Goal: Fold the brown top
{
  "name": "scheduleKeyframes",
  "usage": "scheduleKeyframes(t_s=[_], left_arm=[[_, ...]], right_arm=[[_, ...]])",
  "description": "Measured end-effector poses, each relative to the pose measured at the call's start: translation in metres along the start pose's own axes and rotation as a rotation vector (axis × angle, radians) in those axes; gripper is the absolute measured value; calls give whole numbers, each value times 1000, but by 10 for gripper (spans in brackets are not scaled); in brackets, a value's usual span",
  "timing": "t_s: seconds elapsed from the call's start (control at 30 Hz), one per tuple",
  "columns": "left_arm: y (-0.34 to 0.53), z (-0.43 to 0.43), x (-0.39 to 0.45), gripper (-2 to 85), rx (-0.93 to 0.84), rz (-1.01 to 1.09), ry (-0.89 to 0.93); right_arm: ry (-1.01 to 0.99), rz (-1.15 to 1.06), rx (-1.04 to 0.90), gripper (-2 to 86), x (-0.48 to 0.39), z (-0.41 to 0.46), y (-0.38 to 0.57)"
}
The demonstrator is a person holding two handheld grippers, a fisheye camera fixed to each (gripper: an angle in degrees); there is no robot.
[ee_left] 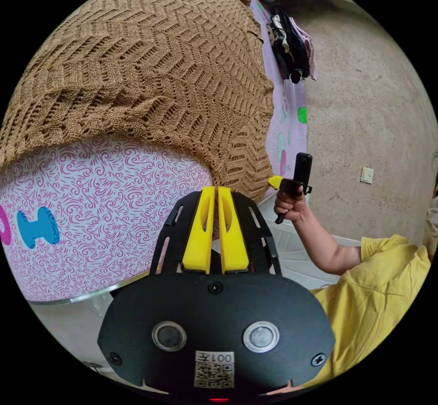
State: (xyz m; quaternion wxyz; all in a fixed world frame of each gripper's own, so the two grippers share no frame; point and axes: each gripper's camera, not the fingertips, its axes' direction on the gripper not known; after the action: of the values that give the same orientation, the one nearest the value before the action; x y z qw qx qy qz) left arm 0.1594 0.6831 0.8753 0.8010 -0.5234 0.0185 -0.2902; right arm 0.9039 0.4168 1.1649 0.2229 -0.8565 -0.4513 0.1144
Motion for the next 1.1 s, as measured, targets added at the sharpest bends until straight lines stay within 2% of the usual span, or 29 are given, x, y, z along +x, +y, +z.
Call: scheduleKeyframes(t_s=[0.1,0.2,0.33,0.4,0.67,0.97,1.03,1.1], left_arm=[[-1,0,-12,-16,-14,-2,11],[-3,1,-23,-16,-26,-7,29],[-6,3,-33,-16,-36,1,36],[-7,5,-39,-15,-41,2,39],[-10,10,-57,-15,-49,4,54],[-12,17,-74,-15,-38,-10,71],[-12,19,-77,-15,-37,-10,71],[-13,21,-80,-16,-38,-8,70]], right_arm=[[4,37,148,10,-1,-31,18],[111,93,227,14,-1,-50,30],[285,100,94,50,0,-25,11],[299,92,67,64,4,-12,1],[294,44,188,69,24,-16,-34],[107,26,55,63,47,3,-41],[36,32,-22,44,54,15,-38],[51,25,-41,26,55,21,-37]])
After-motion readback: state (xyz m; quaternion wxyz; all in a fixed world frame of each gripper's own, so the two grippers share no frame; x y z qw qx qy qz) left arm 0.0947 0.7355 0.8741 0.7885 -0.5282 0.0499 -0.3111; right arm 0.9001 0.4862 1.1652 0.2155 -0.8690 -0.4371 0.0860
